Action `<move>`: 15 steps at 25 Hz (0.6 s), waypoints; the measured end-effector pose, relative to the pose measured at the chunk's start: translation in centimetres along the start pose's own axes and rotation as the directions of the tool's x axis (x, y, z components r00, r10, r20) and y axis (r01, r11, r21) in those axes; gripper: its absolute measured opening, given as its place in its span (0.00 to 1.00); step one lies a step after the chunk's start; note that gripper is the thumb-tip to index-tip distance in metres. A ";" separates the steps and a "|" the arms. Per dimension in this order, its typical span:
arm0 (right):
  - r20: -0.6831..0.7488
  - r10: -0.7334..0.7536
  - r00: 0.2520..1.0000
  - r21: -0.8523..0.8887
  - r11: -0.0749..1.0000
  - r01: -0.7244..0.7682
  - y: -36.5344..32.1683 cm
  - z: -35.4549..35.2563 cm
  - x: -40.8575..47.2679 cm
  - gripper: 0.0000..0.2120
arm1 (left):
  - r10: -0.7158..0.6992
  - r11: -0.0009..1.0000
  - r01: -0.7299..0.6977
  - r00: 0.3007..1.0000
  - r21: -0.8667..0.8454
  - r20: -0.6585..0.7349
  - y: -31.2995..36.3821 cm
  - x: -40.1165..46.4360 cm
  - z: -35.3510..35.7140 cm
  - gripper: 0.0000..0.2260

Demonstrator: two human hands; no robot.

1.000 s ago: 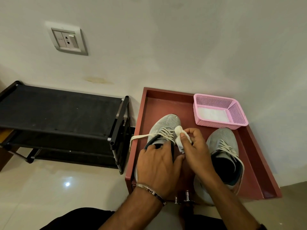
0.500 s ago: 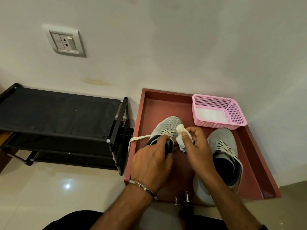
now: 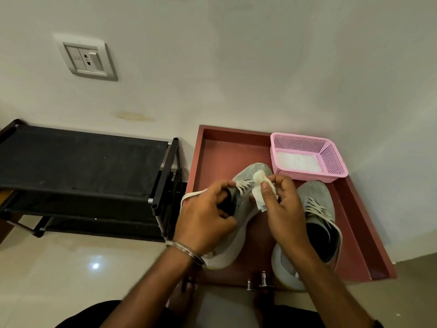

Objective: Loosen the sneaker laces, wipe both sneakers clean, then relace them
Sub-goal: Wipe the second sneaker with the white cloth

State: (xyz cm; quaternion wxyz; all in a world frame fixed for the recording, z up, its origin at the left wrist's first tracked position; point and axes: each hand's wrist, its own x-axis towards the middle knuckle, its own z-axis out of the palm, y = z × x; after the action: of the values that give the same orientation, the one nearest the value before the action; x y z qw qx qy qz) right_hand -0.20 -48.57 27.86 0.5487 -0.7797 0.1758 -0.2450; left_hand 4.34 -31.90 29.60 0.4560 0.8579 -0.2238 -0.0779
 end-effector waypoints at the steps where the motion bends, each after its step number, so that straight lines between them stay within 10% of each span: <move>1: -0.004 -0.010 1.000 0.023 1.000 0.010 -0.3 -0.1 0.0 0.02 | -0.055 0.988 0.066 0.995 -0.140 0.082 -0.1 0.3 -0.8 0.28; 7: 0.107 -0.034 0.994 0.046 0.998 0.029 -0.3 -0.1 -0.2 0.07 | -0.164 0.828 0.313 0.929 -0.465 0.333 -1.4 1.6 -2.8 0.27; 15: 0.134 -0.120 0.984 -0.086 0.988 0.132 0.3 1.8 -0.7 0.10 | -0.195 0.913 0.237 0.968 -0.332 0.155 -3.6 2.3 -3.0 0.19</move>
State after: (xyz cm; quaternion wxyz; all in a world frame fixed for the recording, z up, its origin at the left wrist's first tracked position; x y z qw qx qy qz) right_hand 0.24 -46.86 26.94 0.5049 -0.8284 0.1019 -0.2201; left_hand 8.47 -28.99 28.56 0.5750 0.7769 -0.1367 -0.2170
